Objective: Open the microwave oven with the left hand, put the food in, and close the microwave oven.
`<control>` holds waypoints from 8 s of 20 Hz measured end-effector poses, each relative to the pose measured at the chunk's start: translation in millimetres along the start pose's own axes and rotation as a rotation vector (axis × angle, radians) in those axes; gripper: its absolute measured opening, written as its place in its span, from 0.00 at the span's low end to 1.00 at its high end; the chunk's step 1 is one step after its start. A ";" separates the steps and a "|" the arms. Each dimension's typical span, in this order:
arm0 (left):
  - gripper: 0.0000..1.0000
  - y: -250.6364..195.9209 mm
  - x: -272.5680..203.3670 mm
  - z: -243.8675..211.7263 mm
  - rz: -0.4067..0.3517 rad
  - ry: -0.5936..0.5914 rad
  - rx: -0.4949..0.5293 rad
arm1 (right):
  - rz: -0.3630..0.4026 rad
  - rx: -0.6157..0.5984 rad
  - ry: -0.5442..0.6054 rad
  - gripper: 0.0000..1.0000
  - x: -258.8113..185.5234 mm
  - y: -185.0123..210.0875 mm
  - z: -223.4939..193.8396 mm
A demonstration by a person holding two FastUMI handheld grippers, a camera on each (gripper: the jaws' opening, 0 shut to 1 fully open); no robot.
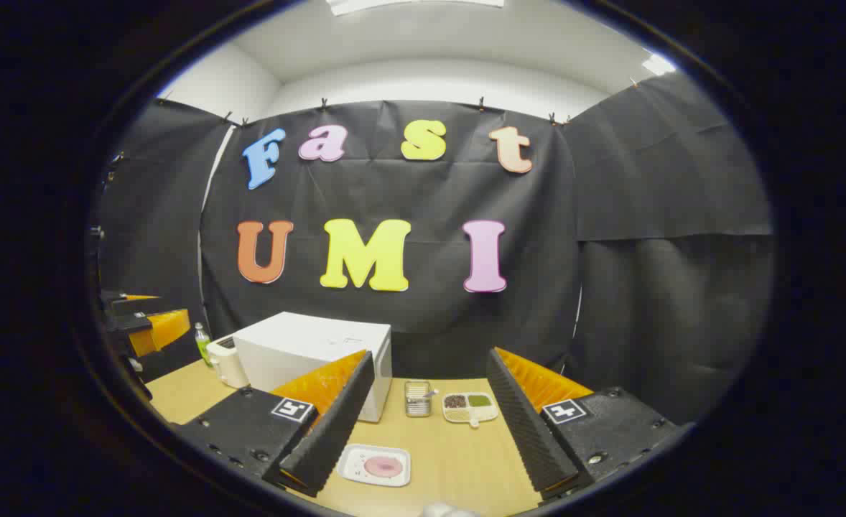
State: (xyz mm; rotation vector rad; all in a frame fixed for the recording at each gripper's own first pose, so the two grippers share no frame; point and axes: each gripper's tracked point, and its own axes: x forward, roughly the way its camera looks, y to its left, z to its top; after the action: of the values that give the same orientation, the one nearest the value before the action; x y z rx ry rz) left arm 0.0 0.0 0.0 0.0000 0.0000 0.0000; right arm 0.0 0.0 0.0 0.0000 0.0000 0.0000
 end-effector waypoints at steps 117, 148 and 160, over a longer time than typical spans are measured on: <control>0.95 183.7 -93.0 -222.7 0.352 0.277 0.007 | 0.258 0.006 0.396 1.00 29.4 89.8 -169.9; 0.95 42.6 -55.4 -72.5 0.224 0.121 -0.011 | 0.331 0.403 1.162 0.05 94.3 62.8 -424.2; 0.95 99.1 -50.4 -94.3 0.179 0.141 -0.063 | 0.289 0.679 1.112 0.03 78.4 101.0 -389.0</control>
State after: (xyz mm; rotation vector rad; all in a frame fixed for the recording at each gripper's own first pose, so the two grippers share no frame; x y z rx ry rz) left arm -50.4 99.1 -94.3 -0.0631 0.1410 0.1790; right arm 78.4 101.0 -389.0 0.6787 1.1115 0.2889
